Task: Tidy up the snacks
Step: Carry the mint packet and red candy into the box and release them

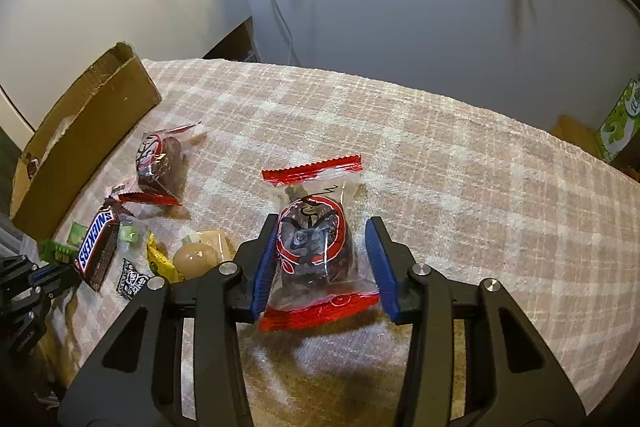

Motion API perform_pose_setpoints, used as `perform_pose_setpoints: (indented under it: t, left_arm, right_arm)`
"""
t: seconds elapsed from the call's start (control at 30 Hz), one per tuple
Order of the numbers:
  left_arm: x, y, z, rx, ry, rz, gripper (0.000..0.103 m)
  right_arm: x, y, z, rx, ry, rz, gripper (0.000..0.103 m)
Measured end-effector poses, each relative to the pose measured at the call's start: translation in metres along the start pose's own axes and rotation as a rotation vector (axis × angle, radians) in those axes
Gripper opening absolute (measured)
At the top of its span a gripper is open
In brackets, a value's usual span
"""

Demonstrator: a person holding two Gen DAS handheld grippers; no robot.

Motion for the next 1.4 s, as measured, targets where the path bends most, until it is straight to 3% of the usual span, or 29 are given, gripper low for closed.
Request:
perform_pose_setpoints:
  t: [0.27, 0.67, 1.07, 1.4]
  left_arm:
    - [0.004, 0.001, 0.001, 0.004, 0.0, -0.012, 0.004]
    - [0.025, -0.038, 0.006, -0.01, -0.033, -0.121, 0.004]
    - [0.044, -0.086, 0.056, 0.043, -0.083, -0.225, 0.004]
    - [0.044, -0.107, 0.1, 0.096, -0.12, -0.261, 0.004]
  right_arm:
    - [0.0, -0.009, 0.003, -0.015, -0.017, -0.028, 0.041]
    - [0.013, -0.056, 0.024, 0.03, -0.039, -0.125, 0.039]
    - [0.053, -0.095, 0.097, 0.11, -0.118, -0.209, 0.039]
    - [0.084, -0.088, 0.172, 0.165, -0.191, -0.215, 0.039]
Point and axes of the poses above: each gripper's, at about its wrist camera, not at the fingertips, and y roughly the way its jaws point, z to its left, x to its top, the point moved 9 cm from there along y, roughly the way its jaws point, and after that the axes turned 11 degrees about -x, right-handed, at the moved point
